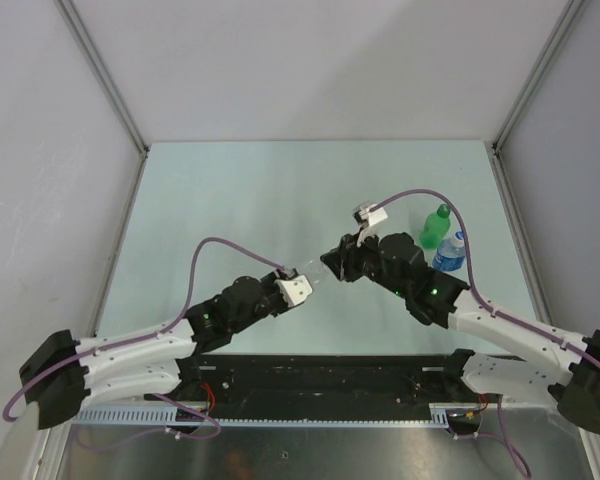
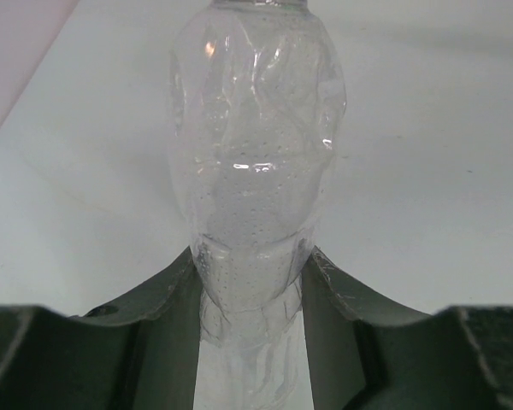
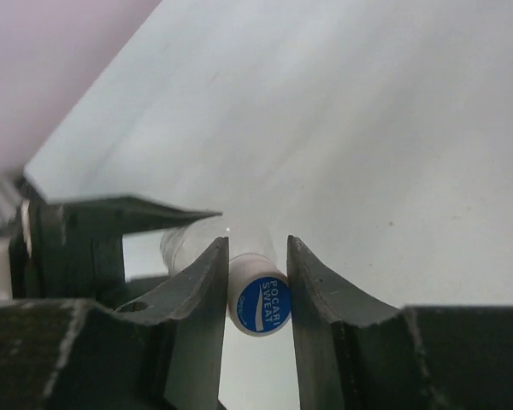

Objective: Screw on the bottle caps
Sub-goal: Screw the bottle cap onto the plastic bottle, then place the plastic bottle at the center of the board.

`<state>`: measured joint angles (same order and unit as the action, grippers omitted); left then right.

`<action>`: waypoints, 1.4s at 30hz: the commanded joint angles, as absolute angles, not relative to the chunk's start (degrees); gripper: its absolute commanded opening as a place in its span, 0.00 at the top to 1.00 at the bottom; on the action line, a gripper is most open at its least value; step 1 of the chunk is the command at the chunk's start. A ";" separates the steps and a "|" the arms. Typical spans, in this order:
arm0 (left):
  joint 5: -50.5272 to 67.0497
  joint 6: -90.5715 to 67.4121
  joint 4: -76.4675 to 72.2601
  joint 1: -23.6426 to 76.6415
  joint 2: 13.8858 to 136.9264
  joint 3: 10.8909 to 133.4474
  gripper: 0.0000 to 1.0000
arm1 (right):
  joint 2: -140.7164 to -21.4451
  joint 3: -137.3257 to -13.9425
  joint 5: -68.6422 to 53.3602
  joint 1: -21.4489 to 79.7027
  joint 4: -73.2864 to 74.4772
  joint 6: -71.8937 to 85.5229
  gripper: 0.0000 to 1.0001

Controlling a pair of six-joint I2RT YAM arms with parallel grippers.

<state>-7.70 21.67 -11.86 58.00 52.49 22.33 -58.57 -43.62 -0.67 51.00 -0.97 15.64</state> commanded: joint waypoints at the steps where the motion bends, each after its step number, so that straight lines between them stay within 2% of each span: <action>1: -17.63 19.94 -29.86 59.19 56.21 29.06 1.00 | -60.70 -43.68 20.96 54.67 -2.62 35.24 1.00; 2: -17.69 19.77 -30.27 59.26 56.89 29.03 1.00 | -60.67 -43.68 21.73 54.80 -3.94 34.32 0.98; 3: -17.46 19.51 -30.51 59.34 57.32 28.93 1.00 | -60.44 -43.68 22.07 54.82 -5.40 32.85 0.89; 5: -16.63 18.83 -30.85 59.44 57.73 28.41 1.00 | -59.69 -43.68 22.59 54.84 -8.07 29.24 0.64; 7: -15.54 17.85 -31.20 59.53 57.65 27.76 1.00 | -59.18 -43.68 22.87 54.80 -10.06 26.10 0.47; 10: -13.97 16.67 -31.86 59.51 57.21 26.95 1.00 | -59.25 -43.68 22.72 54.64 -11.65 22.71 0.34; 12: -13.53 16.27 -32.11 59.50 57.06 26.67 1.00 | -59.75 -43.68 22.29 54.31 -11.88 21.96 0.30; 13: -13.27 16.22 -32.23 59.50 57.05 26.60 1.00 | -60.02 -43.68 21.82 54.14 -11.96 21.79 0.30; 15: -12.90 15.99 -32.38 59.50 57.22 26.60 1.00 | -60.62 -43.68 20.35 53.88 -12.44 21.60 0.37; 17: -12.58 15.60 -32.51 59.50 57.48 26.73 0.98 | -61.28 -43.68 19.11 53.85 -13.35 21.24 0.49; 18: -12.53 15.09 -32.51 59.50 57.61 26.81 0.94 | -61.62 -43.68 18.56 53.82 -13.79 21.12 0.55; 19: -12.59 14.53 -32.52 59.50 57.68 26.90 0.84 | -61.75 -43.68 18.29 53.85 -14.10 21.15 0.65; 23: -12.93 11.96 -32.67 59.51 57.30 26.91 0.25 | -61.80 -43.68 19.24 53.75 -14.47 20.55 0.89; 24: -13.23 11.34 -32.73 59.50 57.17 26.86 0.13 | -61.66 -43.68 20.34 53.68 -14.40 19.99 0.93; 25: -13.69 10.64 -32.75 59.50 56.97 26.79 0.07 | -61.59 -43.68 21.68 53.56 -14.32 19.13 0.95; 27: -15.24 9.25 -32.78 59.50 56.56 26.54 0.02 | -61.54 -43.66 25.20 53.20 -13.99 16.52 0.97; 32: -23.60 3.92 -32.74 59.39 54.70 25.00 0.01 | -62.19 -43.68 37.15 49.83 -11.77 9.67 0.99; 37: -31.45 -6.77 -31.59 57.31 50.98 22.25 0.01 | -64.02 -43.66 47.55 45.41 -10.56 3.69 0.92; 42: -28.09 -18.27 -21.35 50.36 44.67 22.40 0.01 | -63.63 -43.42 50.68 41.02 -6.52 5.28 0.91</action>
<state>-26.41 -6.00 -27.03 54.98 49.34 22.17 -64.23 -43.51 43.35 43.53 -8.71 6.37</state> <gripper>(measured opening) 0.994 0.385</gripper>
